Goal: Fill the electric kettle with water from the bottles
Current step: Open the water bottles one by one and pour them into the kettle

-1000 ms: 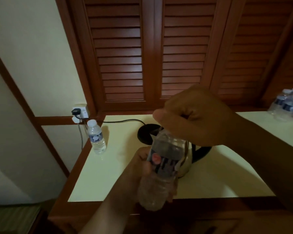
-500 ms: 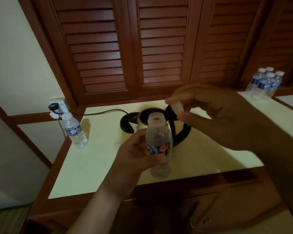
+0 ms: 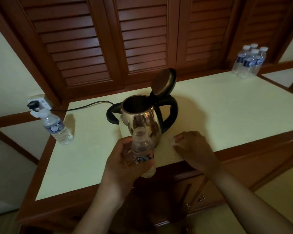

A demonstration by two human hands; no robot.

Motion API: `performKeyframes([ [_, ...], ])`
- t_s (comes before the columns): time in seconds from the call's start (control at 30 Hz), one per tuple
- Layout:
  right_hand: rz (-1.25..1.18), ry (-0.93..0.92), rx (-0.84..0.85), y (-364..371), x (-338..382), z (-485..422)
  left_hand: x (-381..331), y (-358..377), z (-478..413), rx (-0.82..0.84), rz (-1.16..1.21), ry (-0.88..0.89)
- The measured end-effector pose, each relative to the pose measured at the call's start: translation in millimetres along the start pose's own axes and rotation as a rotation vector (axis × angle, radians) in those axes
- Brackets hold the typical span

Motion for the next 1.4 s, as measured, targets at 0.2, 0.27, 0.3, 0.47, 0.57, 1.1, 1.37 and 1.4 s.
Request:
performKeyframes([
  [0.2,0.091,-0.009,0.05,12,-6,-8,-3,-3,3,-0.036,0.008,0.019],
  [0.27,0.185,0.015,0.141,17,-6,-10,-7,-4,3,-0.052,-0.038,0.05],
  [0.3,0.239,0.015,0.171,19,-5,-10,-10,-5,3,-0.056,-0.069,0.072],
  [0.47,0.391,-0.006,0.184,26,0,-7,-32,-13,0,-0.057,-0.154,0.203],
  [0.57,0.435,0.001,0.225,28,1,-6,-45,-17,-1,-0.085,-0.17,0.256],
  [1.1,0.507,-0.002,0.245,31,1,-6,-97,-27,-41,-0.222,-0.581,0.315],
  [1.37,0.5,0.008,0.24,29,1,-5,-118,-29,-63,-0.235,-0.999,0.461],
  [1.4,0.499,0.005,0.236,29,1,-5,-120,-29,-64,-0.242,-1.03,0.476],
])
Point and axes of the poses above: each hand's wrist, its own z-axis away from the middle knuckle, its own y-axis out of the palm, x = y × z, the point moved 3 cm from there along -z, towards the middle knuckle, and after that the axes turned 15 degrees about z, right-handed, at the moved point
